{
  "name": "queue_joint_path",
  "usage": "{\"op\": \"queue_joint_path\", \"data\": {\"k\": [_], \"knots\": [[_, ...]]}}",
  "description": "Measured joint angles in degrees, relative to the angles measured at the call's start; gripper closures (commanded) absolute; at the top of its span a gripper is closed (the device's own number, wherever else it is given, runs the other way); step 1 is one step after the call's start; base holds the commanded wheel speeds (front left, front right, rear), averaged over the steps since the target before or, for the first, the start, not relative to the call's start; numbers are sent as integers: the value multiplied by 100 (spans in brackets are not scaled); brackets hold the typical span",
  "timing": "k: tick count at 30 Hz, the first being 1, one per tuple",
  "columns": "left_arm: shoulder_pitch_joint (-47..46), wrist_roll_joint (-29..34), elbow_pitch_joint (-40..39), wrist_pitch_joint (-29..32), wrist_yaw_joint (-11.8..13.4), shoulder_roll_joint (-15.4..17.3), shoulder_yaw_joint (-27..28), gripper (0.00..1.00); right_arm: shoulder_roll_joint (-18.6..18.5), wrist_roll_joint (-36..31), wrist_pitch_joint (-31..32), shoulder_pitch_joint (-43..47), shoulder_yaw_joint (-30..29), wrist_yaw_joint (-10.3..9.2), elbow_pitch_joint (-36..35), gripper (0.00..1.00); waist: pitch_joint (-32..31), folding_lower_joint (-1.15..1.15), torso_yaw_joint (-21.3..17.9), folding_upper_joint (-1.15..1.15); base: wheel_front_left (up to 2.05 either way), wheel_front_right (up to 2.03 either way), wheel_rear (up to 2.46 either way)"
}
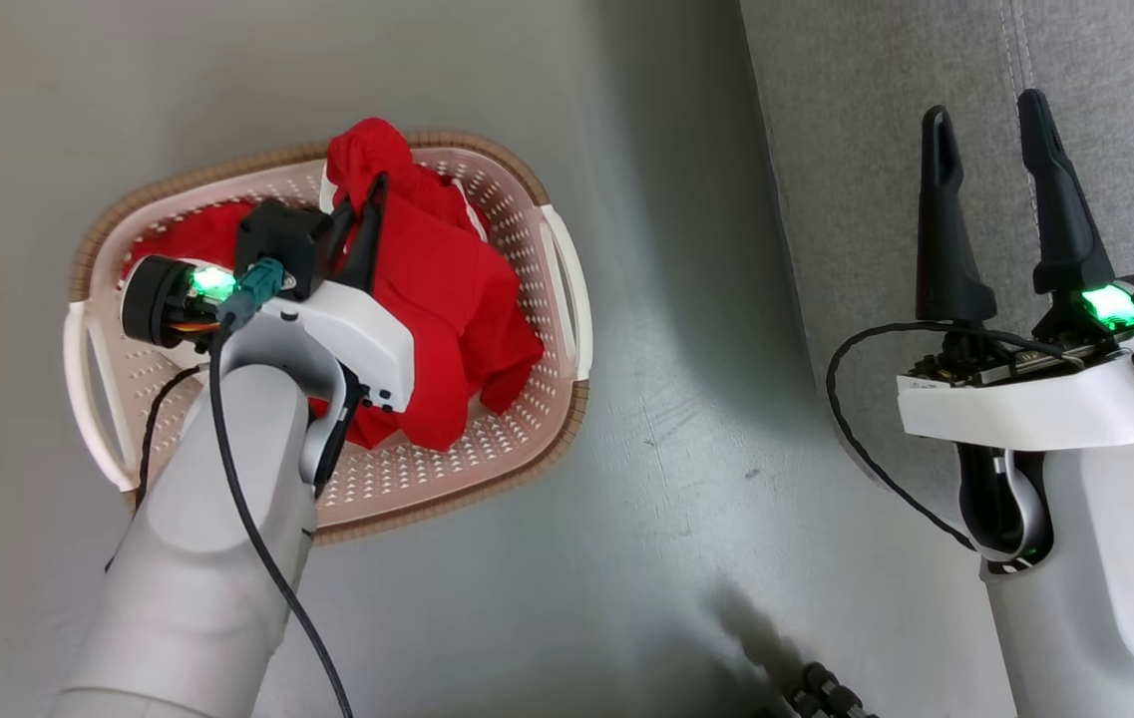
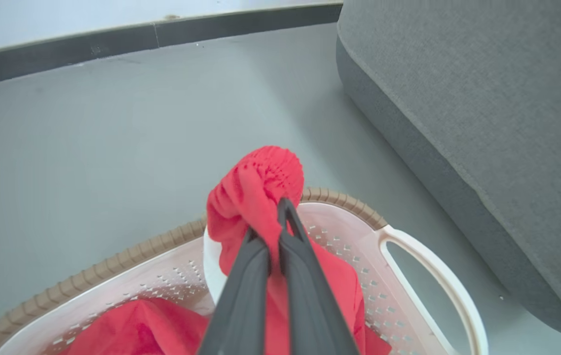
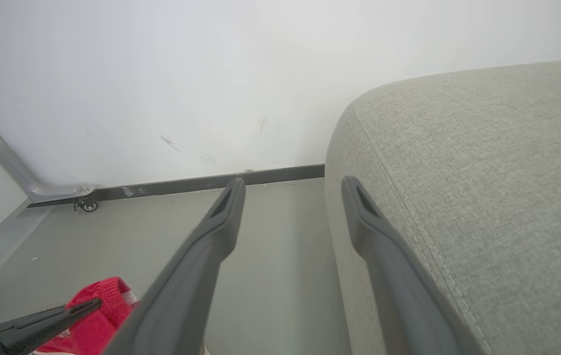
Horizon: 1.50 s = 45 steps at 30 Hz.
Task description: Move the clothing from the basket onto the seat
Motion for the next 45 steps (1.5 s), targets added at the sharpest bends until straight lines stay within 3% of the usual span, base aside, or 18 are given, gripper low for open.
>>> {"op": "queue_joint_path", "data": {"k": [28,45], "knots": [[1408,37,-2508,-4,333,8,333,100,-278,-190,-1,21,-8,0,385,0,-1297,0,576,0,0,0,0],[1962,30,-3092,-4,260,30,376,100,-380,-190,-2,285,62,0,624,0,-2284,0,953,0,0,0,0]]}}
